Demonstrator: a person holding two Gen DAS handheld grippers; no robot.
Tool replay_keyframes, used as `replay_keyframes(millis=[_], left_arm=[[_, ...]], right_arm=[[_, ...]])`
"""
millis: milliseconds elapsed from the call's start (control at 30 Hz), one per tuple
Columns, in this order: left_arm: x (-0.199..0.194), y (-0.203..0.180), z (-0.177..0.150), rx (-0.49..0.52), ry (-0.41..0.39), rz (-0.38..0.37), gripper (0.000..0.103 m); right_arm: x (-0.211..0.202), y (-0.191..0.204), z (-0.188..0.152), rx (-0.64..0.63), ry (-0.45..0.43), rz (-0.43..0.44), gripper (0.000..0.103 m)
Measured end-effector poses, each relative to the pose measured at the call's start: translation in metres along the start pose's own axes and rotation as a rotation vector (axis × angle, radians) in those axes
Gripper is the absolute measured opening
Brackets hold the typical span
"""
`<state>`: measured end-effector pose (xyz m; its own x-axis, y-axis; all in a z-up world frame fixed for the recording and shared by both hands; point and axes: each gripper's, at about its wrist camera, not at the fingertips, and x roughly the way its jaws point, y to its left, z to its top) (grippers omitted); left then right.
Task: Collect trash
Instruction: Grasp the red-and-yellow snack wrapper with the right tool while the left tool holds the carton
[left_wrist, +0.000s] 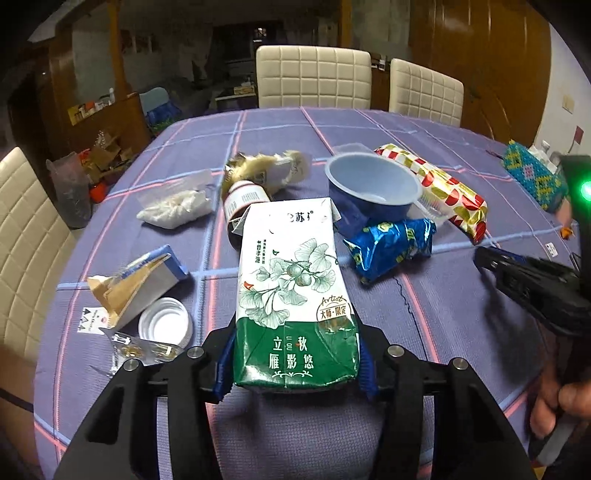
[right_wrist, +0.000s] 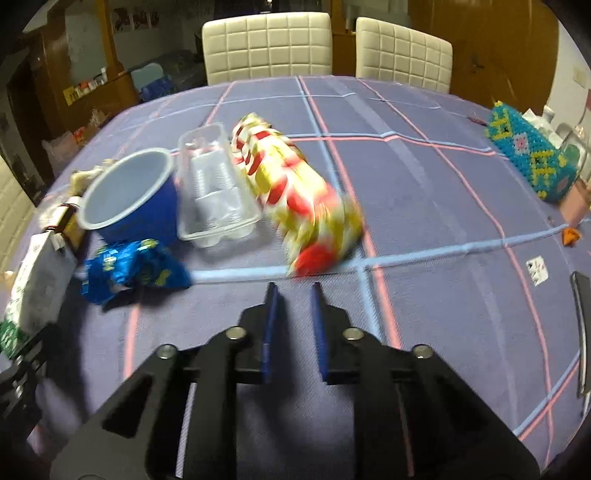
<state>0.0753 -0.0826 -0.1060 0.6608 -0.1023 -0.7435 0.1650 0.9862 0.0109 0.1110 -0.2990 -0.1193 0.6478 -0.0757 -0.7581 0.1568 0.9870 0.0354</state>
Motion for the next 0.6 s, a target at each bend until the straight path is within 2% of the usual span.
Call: replay_keyframes(millis=[67, 200, 233, 300, 333, 400, 433, 500, 600], left_arm=[[-0.005, 0.000, 0.001, 0.003, -0.020, 0.008, 0.050], [-0.015, 0.002, 0.003, 0.001, -0.056, 0.021, 0.050], [-0.016, 0.003, 0.004, -0.001, -0.059, 0.022, 0.050], [-0.017, 0.007, 0.004, -0.005, -0.058, 0.021, 0.050], [-0.017, 0.008, 0.004, -0.008, -0.056, 0.021, 0.050], [-0.015, 0.010, 0.003, -0.010, -0.047, 0.019, 0.050], [-0.013, 0.011, 0.003, -0.012, -0.043, 0.021, 0.050], [-0.010, 0.012, 0.004, -0.016, -0.039, 0.021, 0.050], [-0.005, 0.011, 0.009, -0.015, -0.038, 0.025, 0.050]], right_arm=[[-0.014, 0.007, -0.004, -0.016, -0.057, -0.024, 0.008], [-0.038, 0.015, -0.004, -0.036, -0.164, -0.066, 0.006], [-0.039, 0.013, -0.001, -0.034, -0.177, -0.078, 0.006], [-0.032, 0.002, 0.010, -0.031, -0.138, -0.055, 0.010], [-0.024, -0.003, 0.016, -0.041, -0.101, -0.041, 0.018], [-0.014, -0.006, 0.022, -0.071, -0.071, -0.061, 0.080], [-0.015, -0.007, 0.022, -0.084, -0.118, -0.080, 0.094], [-0.012, -0.005, 0.024, -0.107, -0.126, -0.106, 0.097], [0.003, -0.001, 0.028, -0.125, -0.089, -0.083, 0.093]])
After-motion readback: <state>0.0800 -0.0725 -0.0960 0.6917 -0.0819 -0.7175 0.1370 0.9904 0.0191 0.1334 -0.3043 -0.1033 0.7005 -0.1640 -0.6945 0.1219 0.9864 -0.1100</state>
